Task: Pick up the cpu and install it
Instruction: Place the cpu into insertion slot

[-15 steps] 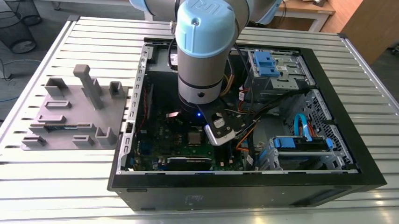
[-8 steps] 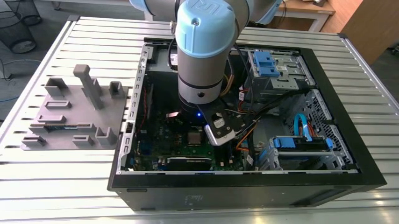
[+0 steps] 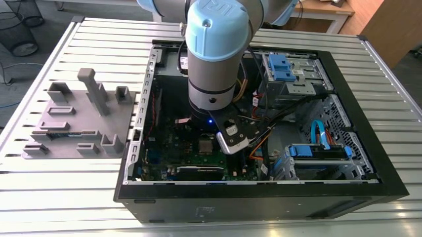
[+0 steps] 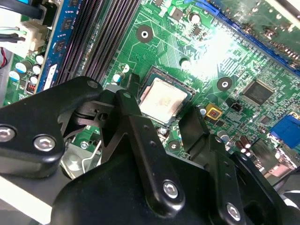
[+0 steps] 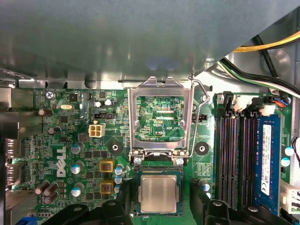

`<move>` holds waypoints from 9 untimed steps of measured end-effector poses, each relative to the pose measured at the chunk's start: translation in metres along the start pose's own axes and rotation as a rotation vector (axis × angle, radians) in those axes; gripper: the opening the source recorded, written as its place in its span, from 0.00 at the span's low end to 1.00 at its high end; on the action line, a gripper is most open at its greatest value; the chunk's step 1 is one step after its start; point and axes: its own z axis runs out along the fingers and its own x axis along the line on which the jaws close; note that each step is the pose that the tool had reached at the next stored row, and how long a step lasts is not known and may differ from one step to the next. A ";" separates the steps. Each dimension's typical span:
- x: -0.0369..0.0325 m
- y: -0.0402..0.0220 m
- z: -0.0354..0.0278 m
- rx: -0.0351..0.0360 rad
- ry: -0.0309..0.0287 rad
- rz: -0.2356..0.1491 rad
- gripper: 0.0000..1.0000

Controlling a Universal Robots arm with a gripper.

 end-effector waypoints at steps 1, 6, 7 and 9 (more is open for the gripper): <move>0.0000 0.0000 0.0000 -0.0002 -0.0001 0.000 0.61; 0.0000 0.0000 -0.0002 -0.0001 0.0000 0.000 0.61; 0.0000 0.0000 -0.0003 -0.0001 -0.0001 0.000 0.60; 0.0000 0.0000 -0.0004 0.0000 0.0000 0.000 0.60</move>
